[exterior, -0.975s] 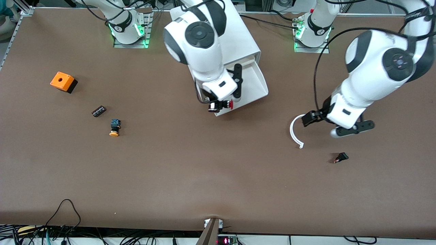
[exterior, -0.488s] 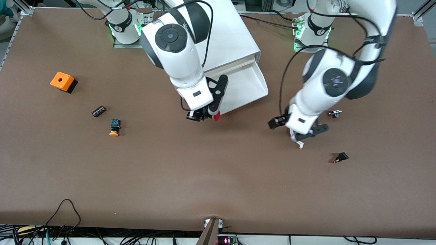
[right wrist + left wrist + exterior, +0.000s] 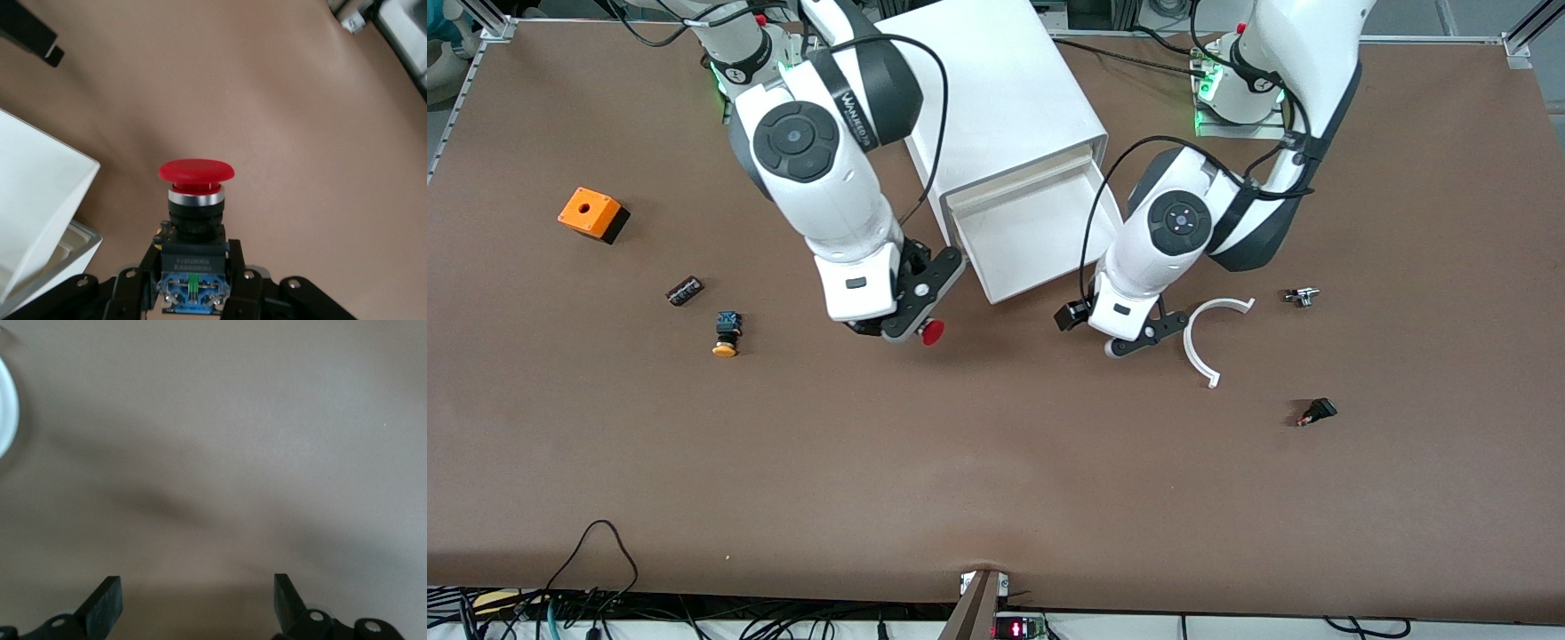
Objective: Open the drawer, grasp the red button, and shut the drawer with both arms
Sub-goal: 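Carry the red button away while the left gripper reaches the drawer front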
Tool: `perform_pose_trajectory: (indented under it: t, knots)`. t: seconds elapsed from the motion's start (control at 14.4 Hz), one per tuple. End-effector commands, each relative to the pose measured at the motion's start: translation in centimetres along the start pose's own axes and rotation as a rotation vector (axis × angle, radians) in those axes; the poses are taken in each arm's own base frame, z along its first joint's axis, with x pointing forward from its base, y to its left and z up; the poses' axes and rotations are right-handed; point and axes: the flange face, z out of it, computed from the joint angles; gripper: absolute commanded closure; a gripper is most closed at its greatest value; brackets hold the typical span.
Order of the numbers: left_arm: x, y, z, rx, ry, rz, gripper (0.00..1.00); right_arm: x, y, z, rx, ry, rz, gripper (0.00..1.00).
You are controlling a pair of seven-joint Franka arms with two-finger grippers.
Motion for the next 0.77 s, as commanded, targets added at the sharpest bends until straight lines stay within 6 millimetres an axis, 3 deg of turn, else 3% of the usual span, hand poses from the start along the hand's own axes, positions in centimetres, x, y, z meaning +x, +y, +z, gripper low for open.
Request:
perform_pose_trajectory:
  t: [0.0,0.28,0.7]
  knots:
    - [-2.5,0.5,1.4,-0.002,0.014,-0.009,0.00,-2.4,2.1,0.2,0.002,-0.033,0.127,0.74]
    - [-4.4,1.1,1.9,0.022,-0.002,-0.010,0.00,-4.7,5.9,3.9,0.040,-0.042,0.327,0.74]
    - [-8.4,2.0,1.9,0.100,-0.054,0.022,0.00,-8.3,8.6,7.4,0.054,-0.101,0.477,0.74]
